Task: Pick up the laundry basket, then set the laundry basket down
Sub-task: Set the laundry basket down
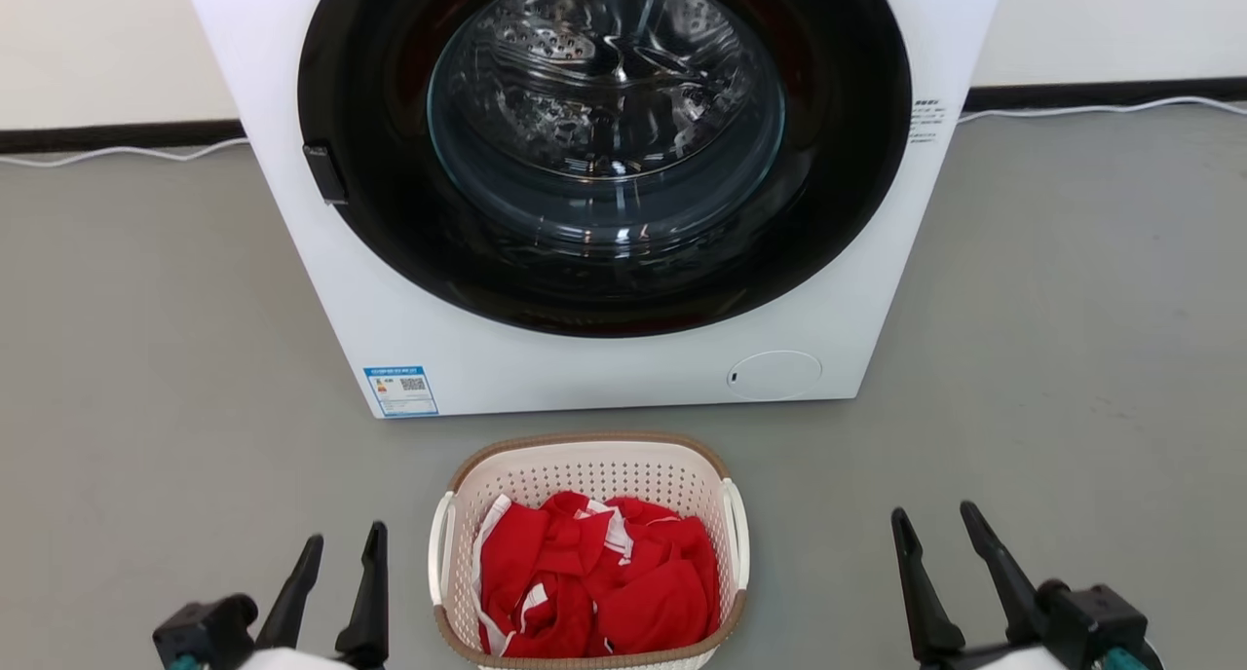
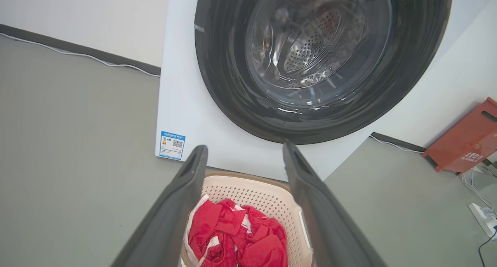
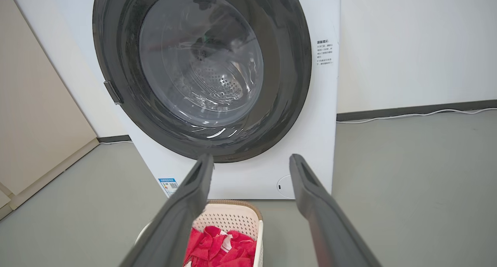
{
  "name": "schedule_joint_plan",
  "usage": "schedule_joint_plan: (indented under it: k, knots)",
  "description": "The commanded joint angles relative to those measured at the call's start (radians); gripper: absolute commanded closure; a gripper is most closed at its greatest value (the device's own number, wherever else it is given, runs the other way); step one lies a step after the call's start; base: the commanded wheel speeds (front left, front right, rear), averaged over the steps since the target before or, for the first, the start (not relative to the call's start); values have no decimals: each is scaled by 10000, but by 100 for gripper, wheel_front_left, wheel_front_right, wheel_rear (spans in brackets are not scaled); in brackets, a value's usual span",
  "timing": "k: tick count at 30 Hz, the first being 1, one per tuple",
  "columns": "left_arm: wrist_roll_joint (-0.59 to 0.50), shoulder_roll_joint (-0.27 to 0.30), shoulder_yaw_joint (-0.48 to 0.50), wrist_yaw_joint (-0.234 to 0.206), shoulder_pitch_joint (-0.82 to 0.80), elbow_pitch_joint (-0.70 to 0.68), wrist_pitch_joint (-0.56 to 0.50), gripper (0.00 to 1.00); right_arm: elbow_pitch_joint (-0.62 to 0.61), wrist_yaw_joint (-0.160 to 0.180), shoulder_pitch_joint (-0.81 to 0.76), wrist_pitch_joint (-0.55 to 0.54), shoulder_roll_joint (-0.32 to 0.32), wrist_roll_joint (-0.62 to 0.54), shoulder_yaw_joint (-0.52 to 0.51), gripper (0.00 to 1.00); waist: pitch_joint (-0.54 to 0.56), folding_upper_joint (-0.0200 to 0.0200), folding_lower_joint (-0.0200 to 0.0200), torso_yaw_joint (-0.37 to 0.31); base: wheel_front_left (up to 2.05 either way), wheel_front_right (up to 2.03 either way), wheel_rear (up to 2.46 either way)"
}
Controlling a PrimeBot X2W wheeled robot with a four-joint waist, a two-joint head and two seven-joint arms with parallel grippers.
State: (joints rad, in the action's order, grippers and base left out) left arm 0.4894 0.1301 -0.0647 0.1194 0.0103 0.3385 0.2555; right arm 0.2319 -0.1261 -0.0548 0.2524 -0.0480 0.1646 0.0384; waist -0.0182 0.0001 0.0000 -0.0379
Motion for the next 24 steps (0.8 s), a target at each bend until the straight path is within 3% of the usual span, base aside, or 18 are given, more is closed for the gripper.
schedule_joint_plan:
  k: [1, 24]
  knots:
    - [-105, 74, 402, 75, -103, -306, 63, 0, -315, -46, 58, 93, -22, 42, 212, 0, 55, -1, 0, -46, 0, 0, 0]
    - [-127, -144, 608, 111, 132, -373, 63, 0, -352, -46, -438, 93, -22, -135, -47, 0, 239, -1, 0, -161, 0, 0, 0]
